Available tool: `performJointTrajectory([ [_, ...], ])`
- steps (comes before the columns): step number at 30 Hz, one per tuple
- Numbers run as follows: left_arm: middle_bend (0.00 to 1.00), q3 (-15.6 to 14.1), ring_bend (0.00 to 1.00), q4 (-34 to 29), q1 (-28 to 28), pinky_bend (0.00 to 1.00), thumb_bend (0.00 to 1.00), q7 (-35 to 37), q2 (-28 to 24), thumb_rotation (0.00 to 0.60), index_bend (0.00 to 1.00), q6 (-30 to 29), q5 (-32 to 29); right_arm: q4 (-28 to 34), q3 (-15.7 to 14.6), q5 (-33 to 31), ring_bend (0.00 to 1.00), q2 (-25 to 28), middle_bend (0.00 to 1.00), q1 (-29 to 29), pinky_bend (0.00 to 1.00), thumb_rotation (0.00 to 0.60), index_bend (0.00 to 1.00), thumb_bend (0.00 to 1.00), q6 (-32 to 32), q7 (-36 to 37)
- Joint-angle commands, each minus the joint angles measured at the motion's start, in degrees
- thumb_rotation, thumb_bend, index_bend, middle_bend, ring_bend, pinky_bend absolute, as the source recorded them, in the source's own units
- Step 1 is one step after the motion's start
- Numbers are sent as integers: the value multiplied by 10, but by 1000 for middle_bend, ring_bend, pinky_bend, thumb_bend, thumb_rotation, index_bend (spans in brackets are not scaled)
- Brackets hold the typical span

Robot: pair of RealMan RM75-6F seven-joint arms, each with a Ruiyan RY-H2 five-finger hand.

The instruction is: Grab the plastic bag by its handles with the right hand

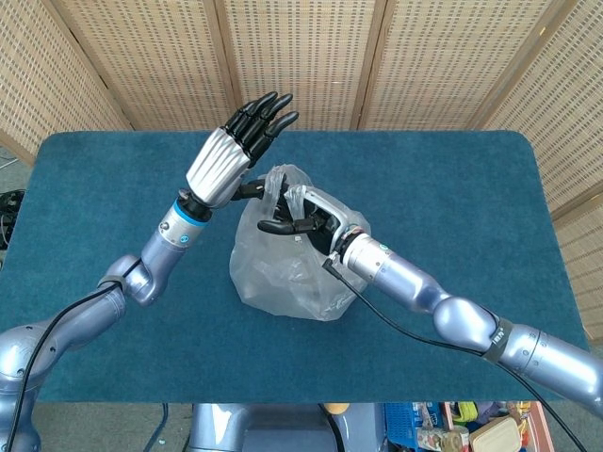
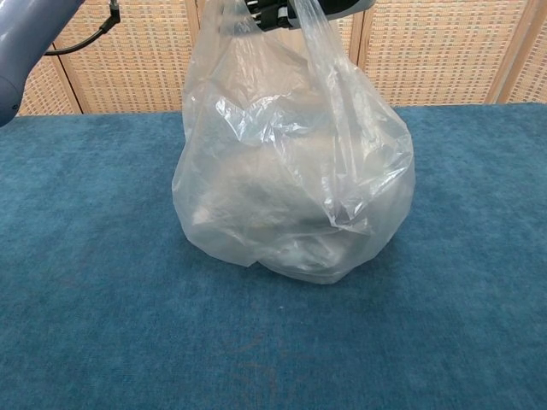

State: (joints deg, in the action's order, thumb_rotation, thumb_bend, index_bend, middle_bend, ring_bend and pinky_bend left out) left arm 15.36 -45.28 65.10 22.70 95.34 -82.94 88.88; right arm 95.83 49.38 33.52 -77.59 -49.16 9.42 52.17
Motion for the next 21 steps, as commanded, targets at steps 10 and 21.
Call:
performJointTrajectory([
  [10, 0, 4, 11, -4, 4, 154, 283, 0, 2, 600, 0, 5, -1, -14, 7, 4, 4, -25, 183, -6, 38, 600, 204, 7, -8, 2],
  [21, 0, 5, 11, -3, 3, 153, 283, 2, 5, 600, 0, 7, -2, -35, 7, 6, 12, -54, 196, -18, 42, 600, 202, 38, 16, 0],
])
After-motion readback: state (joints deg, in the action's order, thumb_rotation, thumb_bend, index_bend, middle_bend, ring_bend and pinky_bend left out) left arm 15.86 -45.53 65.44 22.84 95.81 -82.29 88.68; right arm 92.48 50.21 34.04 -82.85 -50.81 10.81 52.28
